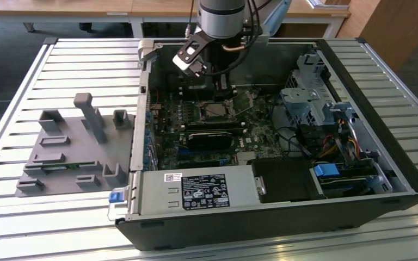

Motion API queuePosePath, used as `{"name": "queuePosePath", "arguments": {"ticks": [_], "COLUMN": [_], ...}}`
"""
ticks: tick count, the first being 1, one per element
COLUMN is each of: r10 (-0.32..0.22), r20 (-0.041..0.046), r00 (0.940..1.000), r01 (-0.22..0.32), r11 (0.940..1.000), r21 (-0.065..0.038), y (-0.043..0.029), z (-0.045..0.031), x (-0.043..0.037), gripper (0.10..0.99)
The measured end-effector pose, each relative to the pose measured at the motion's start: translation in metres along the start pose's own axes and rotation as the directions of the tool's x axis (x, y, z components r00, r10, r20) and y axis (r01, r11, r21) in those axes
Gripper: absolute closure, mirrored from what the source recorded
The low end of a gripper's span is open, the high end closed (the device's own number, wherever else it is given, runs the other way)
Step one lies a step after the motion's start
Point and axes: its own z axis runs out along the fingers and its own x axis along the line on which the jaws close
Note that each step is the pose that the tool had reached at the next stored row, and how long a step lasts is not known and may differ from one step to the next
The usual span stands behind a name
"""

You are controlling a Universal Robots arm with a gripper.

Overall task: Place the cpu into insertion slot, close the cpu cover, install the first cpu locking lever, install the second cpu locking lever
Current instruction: 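Close the cpu cover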

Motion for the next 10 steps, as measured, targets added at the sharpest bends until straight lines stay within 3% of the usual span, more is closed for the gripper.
{"name": "queuePosePath", "arguments": {"ticks": [4, 5, 8, 10], "r10": [0.000, 0.001, 0.003, 0.003], "r20": [-0.0048, -0.0134, -0.0496, -0.0550], "r00": [1.0000, 0.9999, 0.9988, 0.9985], "r01": [0.000, -0.001, -0.002, -0.002], "r11": [1.0000, 0.9999, 0.9998, 0.9997], "r21": [0.009, 0.013, 0.022, 0.025], "y": [0.0072, 0.0096, 0.0142, 0.0150], "z": [0.0007, 0.0008, 0.0011, -0.0012], "x": [-0.0021, -0.0021, -0.0021, -0.0021], "gripper": [0.980, 0.980, 0.980, 0.980]}}
